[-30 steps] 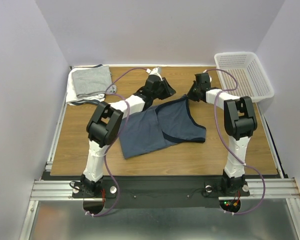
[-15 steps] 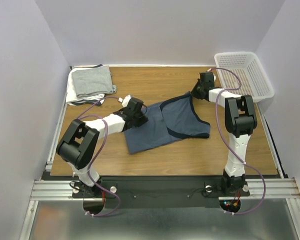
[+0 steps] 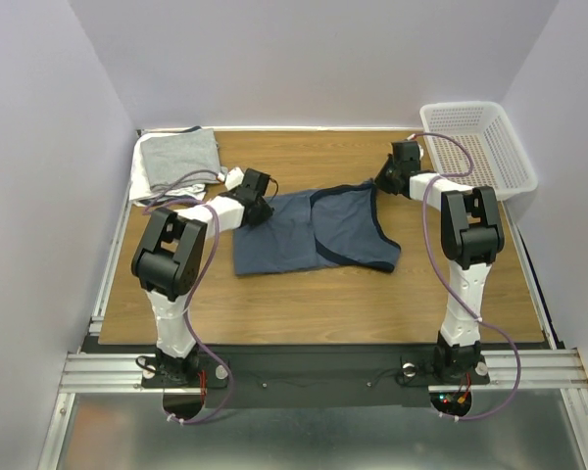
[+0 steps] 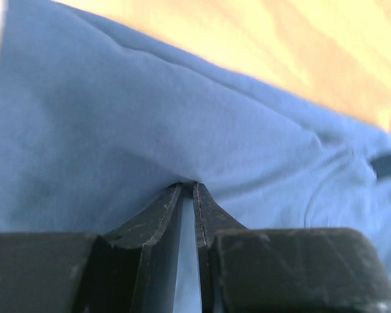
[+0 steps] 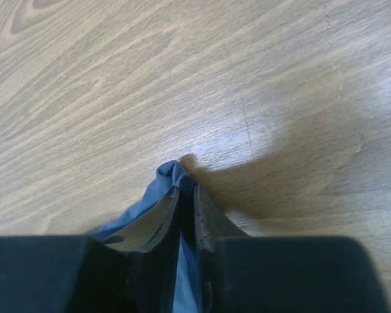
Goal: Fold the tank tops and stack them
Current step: Fold the tank top
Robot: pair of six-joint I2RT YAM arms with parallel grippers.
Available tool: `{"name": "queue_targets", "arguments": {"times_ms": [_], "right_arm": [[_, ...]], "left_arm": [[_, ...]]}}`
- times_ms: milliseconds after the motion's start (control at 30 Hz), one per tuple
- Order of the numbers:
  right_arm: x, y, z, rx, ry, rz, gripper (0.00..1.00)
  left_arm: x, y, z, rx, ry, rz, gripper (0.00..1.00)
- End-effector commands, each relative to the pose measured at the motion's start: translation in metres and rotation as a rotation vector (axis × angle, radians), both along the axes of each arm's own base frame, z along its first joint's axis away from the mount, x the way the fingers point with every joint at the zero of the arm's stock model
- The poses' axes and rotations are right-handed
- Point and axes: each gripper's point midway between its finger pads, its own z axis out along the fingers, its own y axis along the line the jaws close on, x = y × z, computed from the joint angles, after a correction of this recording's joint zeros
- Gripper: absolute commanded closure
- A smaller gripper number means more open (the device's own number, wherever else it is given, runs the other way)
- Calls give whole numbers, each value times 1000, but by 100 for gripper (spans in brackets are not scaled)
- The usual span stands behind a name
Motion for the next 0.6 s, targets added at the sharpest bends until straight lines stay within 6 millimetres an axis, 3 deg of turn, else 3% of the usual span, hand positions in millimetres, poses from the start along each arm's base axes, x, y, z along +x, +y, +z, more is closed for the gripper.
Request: {"name": "queue_targets", "arguments": {"times_ms": [0,33,67,100,267,333,433,567], "right_arm": [[20,2,27,29,-81,1,78],[20,3,27,31,-81,1,75],[20,2,27,30,-81,0,64],[19,2,27,27,-80,-2,61],[13,-8,22,16,-66,-27,56],[13,-13,25,23,-67,-34,50],[9,-14,34,27,-79,-33,39],[-4,-15,58,29,-105,-27,37]], "left_arm": [[15,46,-17,266,66,28,76],[20,48,-17,288,64,32,76],[31,47,-9,295,43,39,77],[32,53,-16,326,61,46,77],[47,63,-17,318,59,68,77],[52,62,-14,319,50,49,77],[65,46,4,268,-16,-14,77],[77,27,33,197,-102,-83,73]]}}
